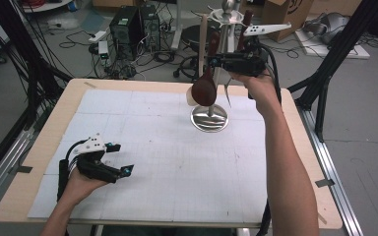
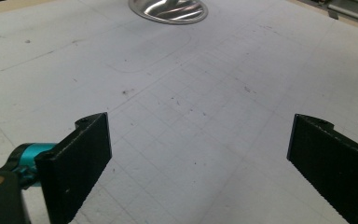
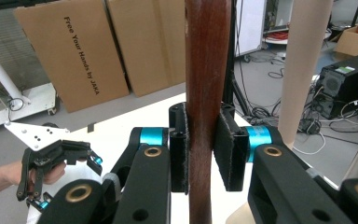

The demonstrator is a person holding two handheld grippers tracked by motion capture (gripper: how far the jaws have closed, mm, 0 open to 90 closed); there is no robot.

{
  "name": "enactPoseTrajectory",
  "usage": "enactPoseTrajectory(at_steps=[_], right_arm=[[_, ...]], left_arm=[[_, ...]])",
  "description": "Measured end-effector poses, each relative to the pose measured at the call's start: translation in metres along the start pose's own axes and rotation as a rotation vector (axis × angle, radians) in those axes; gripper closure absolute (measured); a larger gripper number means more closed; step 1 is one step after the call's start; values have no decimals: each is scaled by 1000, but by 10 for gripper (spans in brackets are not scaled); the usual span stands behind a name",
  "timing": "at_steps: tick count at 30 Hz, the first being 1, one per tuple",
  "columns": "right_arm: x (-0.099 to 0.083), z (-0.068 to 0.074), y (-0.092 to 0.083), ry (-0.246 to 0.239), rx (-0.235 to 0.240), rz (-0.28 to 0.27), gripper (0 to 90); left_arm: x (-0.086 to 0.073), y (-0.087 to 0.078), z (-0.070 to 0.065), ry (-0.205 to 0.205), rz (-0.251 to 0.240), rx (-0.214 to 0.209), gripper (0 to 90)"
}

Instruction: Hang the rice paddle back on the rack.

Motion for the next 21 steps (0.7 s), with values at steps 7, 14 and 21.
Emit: enactPoseTrajectory(at_steps=[7,14,21], right_arm=[[8,-5,-2,0,-18,-11,773],[14,-9,-3,8,-30,-9,772],[18,-15,-6,22,-49,-10,772]], left_arm=[[0,-1,2,-1,-2,2,70],[0,-2,2,-1,-3,-3,70],[1,-2,1,0,-8,-2,70]])
Point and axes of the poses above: each handheld gripper's, and its own axes: y roughly forward along the jaws, x roughly out of its top, z roughly to its left, the point moved 8 cm from there along y, roughly forward along the jaws, and after that the axes turned 7 degrees about x, right-handed, at the moved point
